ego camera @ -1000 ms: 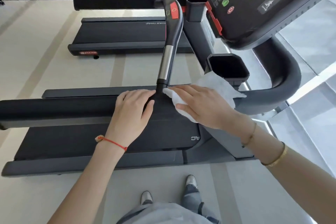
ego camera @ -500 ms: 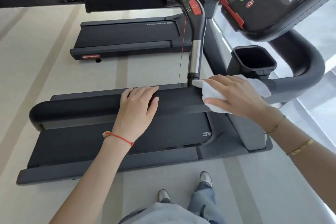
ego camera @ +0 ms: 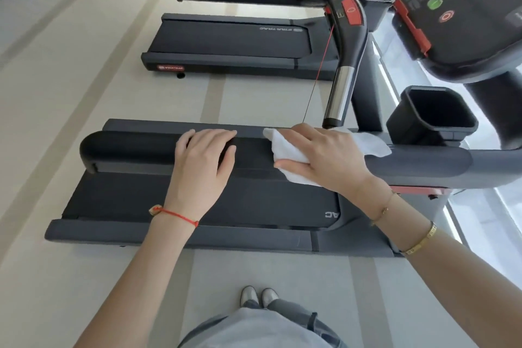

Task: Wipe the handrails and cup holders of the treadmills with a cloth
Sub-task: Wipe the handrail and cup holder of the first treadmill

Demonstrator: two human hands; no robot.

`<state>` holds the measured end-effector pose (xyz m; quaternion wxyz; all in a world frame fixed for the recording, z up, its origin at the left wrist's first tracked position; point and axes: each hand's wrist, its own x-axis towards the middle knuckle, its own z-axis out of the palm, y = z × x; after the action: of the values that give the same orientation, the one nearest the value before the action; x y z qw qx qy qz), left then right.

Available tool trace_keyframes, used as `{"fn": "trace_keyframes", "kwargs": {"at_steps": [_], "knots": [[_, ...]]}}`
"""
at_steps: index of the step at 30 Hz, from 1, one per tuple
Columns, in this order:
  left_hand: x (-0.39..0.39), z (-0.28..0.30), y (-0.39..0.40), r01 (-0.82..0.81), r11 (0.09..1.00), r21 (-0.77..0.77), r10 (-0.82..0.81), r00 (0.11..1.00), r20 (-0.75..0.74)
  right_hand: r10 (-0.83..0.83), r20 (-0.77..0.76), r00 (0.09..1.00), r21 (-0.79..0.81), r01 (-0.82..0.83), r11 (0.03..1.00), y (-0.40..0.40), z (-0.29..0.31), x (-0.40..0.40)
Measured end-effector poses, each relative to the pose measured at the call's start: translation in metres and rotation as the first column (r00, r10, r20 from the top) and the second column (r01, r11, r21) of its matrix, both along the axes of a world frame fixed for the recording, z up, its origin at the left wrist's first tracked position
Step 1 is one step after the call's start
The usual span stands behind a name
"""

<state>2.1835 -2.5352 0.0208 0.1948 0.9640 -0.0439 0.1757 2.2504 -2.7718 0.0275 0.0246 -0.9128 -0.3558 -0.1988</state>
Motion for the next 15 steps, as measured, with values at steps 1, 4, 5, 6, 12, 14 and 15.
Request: {"fn": "trace_keyframes", "kwargs": {"at_steps": [1,4,5,6,12,14,15], "knots": [[-0.003,0.001,0.002,-0.022,1.000,-0.005,0.022,1.000,0.007,0.018,-0.001,1.000,-0.009,-0.018,1.000,0.003,0.001,0.001],[-0.016,0.003,0.008,-0.089,0.996,-0.020,0.089,0.996,0.029,0.064,-0.001,0.998,-0.037,-0.064,0.997,0.022,0.003,0.003],[-0.021,0.003,0.009,-0.112,0.993,-0.024,0.113,0.993,0.038,0.081,0.001,0.997,-0.050,-0.081,0.995,0.030,0.002,0.005],[-0.026,0.004,0.011,-0.136,0.990,-0.029,0.137,0.989,0.048,0.103,0.002,0.995,-0.062,-0.102,0.993,0.038,0.001,0.006],[-0.069,0.004,0.020,-0.333,0.939,-0.091,0.338,0.940,0.050,0.328,0.095,0.940,0.002,-0.330,0.944,0.081,-0.005,0.009],[-0.087,0.002,0.023,-0.392,0.914,-0.107,0.397,0.917,0.028,0.397,0.157,0.904,0.076,-0.412,0.908,0.090,-0.007,0.009],[-0.097,0.000,0.025,-0.421,0.900,-0.115,0.426,0.905,0.016,0.431,0.172,0.886,0.114,-0.453,0.884,0.095,-0.008,0.007]]}}
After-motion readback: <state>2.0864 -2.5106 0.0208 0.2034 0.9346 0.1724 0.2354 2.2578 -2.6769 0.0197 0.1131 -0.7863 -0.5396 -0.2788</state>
